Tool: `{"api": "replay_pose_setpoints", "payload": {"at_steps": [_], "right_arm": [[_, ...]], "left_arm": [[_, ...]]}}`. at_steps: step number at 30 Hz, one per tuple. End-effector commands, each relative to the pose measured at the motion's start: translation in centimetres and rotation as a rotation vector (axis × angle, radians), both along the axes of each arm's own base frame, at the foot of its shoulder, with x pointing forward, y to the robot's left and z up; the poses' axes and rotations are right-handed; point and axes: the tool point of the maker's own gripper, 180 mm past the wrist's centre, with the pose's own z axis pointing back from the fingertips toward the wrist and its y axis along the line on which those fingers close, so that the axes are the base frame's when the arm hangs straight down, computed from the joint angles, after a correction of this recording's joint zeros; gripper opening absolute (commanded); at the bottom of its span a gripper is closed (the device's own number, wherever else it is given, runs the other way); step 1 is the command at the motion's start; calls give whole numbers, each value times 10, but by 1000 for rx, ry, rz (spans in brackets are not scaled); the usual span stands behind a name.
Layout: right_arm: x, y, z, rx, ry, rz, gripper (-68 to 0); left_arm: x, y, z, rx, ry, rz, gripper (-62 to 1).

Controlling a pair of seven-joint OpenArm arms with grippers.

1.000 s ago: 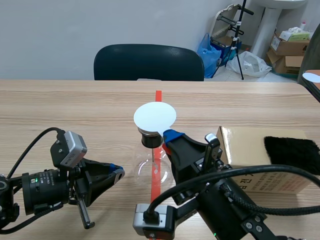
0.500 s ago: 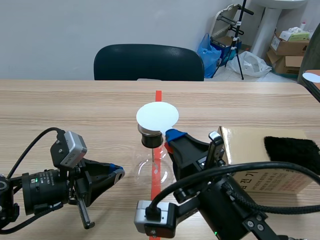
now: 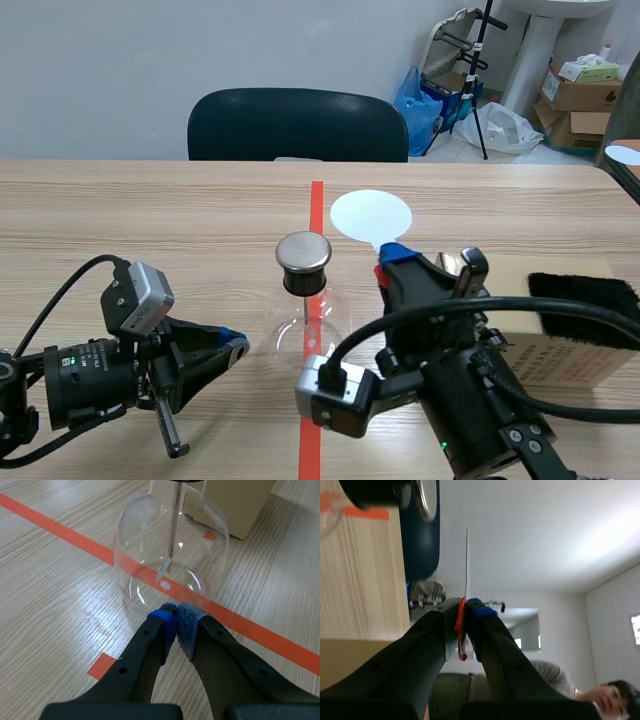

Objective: Do the electroscope experiment

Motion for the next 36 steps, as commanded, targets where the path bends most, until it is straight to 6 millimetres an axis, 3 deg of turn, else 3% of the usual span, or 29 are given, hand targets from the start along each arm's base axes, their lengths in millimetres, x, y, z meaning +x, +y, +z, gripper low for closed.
{"api": "replay_pose_setpoints", "payload": {"at_steps": [1, 12, 21, 27, 36], "right_arm": [[7, -8, 11, 13, -34, -39, -667], [16, -49, 11, 34, -34, -271, -667], [16, -62, 11, 40, -34, -342, -666], [16, -58, 11, 38, -34, -322, -666], [12, -26, 10, 20, -31, -145, -667]], "left_arm": [[2, -5, 9, -33, -18, -3, -577], [2, -5, 9, -33, -18, -3, -577], [2, -5, 9, -33, -18, -3, -577], [2, -5, 9, -33, -18, -3, -577], [2, -5, 9, -33, -18, -3, -577]]}}
